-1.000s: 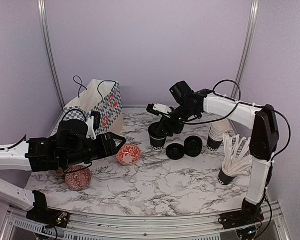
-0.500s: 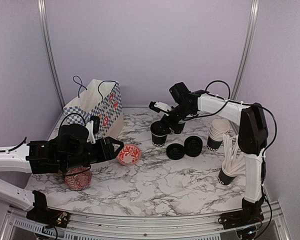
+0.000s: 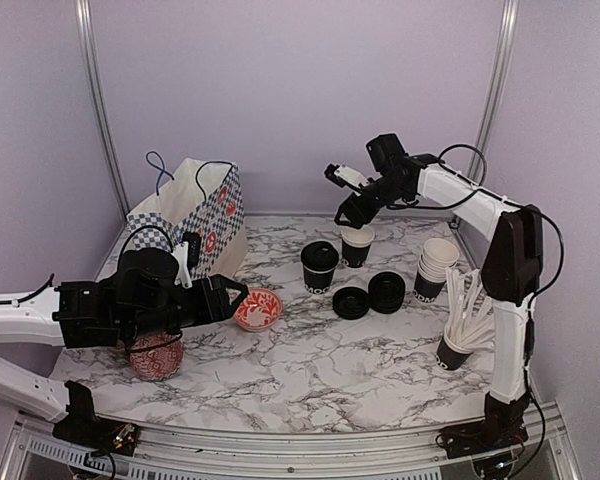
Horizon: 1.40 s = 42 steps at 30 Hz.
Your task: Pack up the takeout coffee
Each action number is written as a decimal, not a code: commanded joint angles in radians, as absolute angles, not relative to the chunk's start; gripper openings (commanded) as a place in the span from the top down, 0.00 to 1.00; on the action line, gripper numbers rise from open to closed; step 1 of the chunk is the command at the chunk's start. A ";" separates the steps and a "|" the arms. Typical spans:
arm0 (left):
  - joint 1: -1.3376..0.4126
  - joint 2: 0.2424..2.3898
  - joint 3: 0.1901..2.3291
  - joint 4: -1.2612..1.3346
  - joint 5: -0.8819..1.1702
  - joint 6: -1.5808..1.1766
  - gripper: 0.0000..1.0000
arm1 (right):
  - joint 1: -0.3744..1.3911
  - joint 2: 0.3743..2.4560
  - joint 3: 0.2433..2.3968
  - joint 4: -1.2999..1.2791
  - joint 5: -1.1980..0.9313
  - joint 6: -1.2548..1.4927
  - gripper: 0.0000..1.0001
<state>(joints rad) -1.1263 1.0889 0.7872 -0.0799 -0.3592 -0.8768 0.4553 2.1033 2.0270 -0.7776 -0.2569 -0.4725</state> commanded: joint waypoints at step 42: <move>-1.121 1.094 0.795 -0.068 -0.451 -0.752 0.34 | 0.533 1.795 1.902 -0.843 -0.174 -0.578 1.00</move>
